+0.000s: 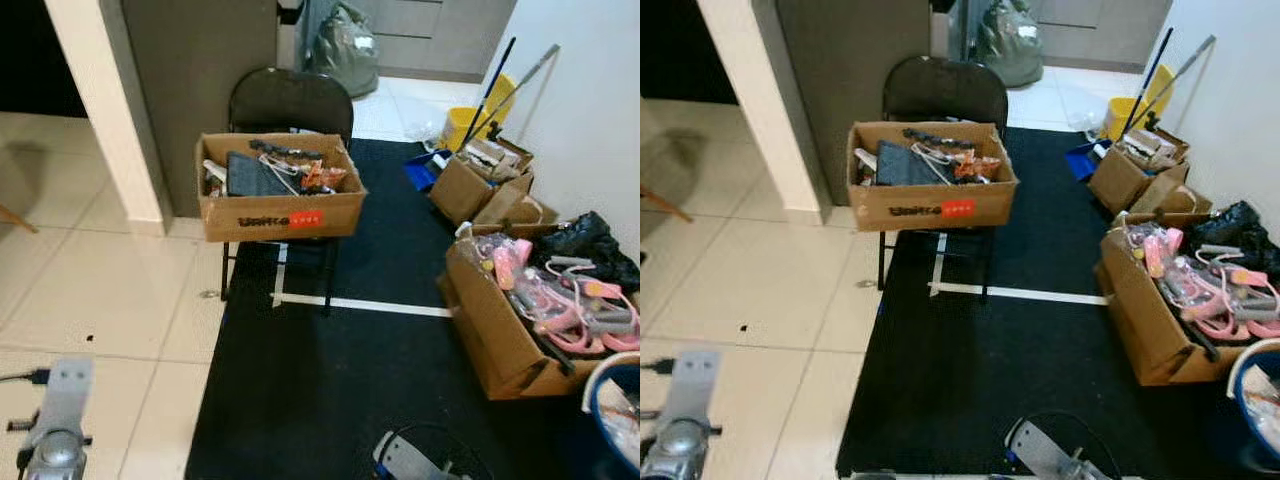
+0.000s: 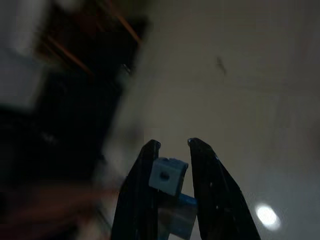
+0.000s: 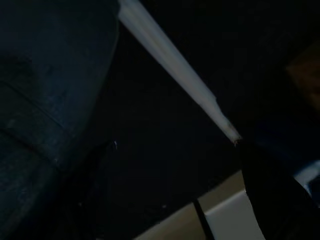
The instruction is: Picking trash to rubbish bin
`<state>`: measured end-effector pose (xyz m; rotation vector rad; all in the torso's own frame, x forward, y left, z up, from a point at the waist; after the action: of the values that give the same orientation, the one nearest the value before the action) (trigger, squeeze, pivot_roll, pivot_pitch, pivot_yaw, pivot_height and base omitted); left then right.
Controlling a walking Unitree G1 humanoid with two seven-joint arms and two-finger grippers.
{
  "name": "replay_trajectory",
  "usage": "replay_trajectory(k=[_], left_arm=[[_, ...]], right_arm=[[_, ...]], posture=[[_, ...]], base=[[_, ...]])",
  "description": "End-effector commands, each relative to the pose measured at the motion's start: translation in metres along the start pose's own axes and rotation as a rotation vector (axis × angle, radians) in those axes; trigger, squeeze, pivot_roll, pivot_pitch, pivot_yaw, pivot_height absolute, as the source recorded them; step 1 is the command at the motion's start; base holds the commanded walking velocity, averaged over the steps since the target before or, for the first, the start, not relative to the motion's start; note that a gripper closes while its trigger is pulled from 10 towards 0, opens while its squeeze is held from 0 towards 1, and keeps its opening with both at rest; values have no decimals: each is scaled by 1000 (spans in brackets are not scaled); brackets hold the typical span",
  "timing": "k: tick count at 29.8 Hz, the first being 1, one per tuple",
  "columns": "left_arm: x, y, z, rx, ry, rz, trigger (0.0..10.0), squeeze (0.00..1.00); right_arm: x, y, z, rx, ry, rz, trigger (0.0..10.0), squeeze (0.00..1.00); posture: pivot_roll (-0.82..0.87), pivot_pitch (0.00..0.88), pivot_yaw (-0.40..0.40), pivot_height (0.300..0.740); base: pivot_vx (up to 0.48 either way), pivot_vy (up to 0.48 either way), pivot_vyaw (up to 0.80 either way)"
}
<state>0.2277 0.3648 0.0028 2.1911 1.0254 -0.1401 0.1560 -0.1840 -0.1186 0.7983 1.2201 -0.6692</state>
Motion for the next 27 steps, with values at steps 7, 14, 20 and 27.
replay_trajectory(k=[7, 14, 20, 27], left_arm=[[2, 114, -79, 4, 272, 411, 10000, 0], [-17, 162, -74, -34, 240, 586, 10000, 0], [-21, 166, -55, -141, 131, 618, 10000, 0], [-30, 178, -46, -326, -20, 691, 10000, 0]], right_arm=[[1, -8, -6, 5, 21, -13, 10000, 0], [2, -20, -8, 13, 25, -26, 10000, 0], [2, -25, -10, 0, 28, -36, 10000, 0], [3, -21, -13, -5, 28, -30, 10000, 0]], posture=[[144, 39, -8, 740], [147, 43, -5, 740], [145, 47, -9, 740], [143, 51, -21, 740]], base=[[472, 0, -800], [472, 0, -81], [472, 0, 0], [474, 0, 0]])
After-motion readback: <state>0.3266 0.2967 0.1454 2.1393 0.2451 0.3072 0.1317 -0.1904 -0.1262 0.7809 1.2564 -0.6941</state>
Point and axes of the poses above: a point about 5 cm out from each wrist's last joint towards the gripper, its own x axis pointing out of the wrist towards the gripper, its own y axis along the axis of the wrist's last joint, z = x × y, the point moved 2 cm from there along x, pointing out of the wrist towards the gripper, and after that the axes turned 13 degrees about x, right-handed, at the moved point
